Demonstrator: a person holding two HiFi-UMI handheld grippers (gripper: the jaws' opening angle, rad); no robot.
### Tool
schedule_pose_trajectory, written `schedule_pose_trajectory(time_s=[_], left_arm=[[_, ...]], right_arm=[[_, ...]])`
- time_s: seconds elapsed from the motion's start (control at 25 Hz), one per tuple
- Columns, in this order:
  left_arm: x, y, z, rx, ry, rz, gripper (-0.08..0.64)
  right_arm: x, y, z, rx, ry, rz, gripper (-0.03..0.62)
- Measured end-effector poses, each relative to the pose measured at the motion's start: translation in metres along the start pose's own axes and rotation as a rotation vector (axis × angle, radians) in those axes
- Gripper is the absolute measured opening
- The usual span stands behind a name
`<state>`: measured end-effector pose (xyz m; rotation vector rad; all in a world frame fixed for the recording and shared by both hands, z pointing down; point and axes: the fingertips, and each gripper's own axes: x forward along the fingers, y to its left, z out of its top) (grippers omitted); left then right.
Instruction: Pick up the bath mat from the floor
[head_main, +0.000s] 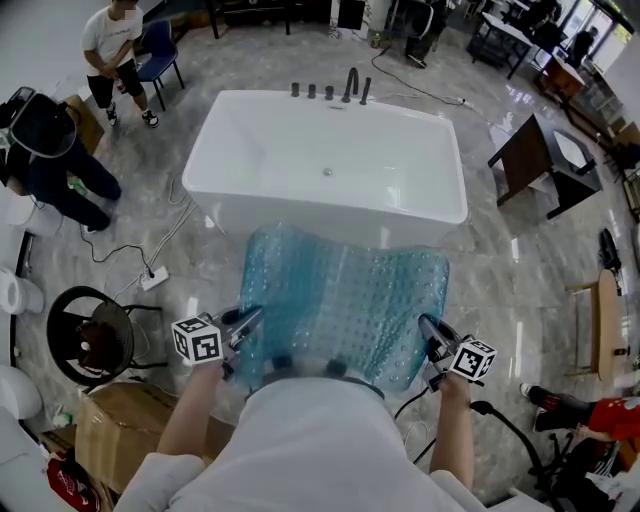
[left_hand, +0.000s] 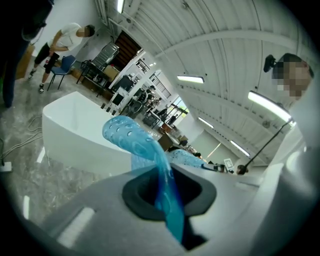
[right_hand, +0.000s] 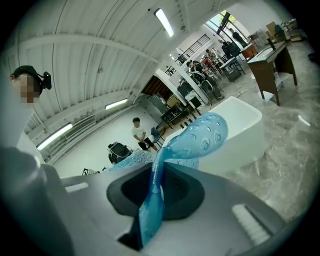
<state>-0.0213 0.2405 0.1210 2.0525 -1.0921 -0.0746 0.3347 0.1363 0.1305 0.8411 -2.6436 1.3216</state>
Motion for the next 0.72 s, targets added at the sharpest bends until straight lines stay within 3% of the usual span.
schedule_pose_trajectory(time_s=[0.72], left_arm=[[-0.023,-0.006,0.004,0.003,-0.055,-0.030,0.023]], right_arm=[[0.004,0.010,-0.003,-0.009,-0.020,-0.016,0.044]])
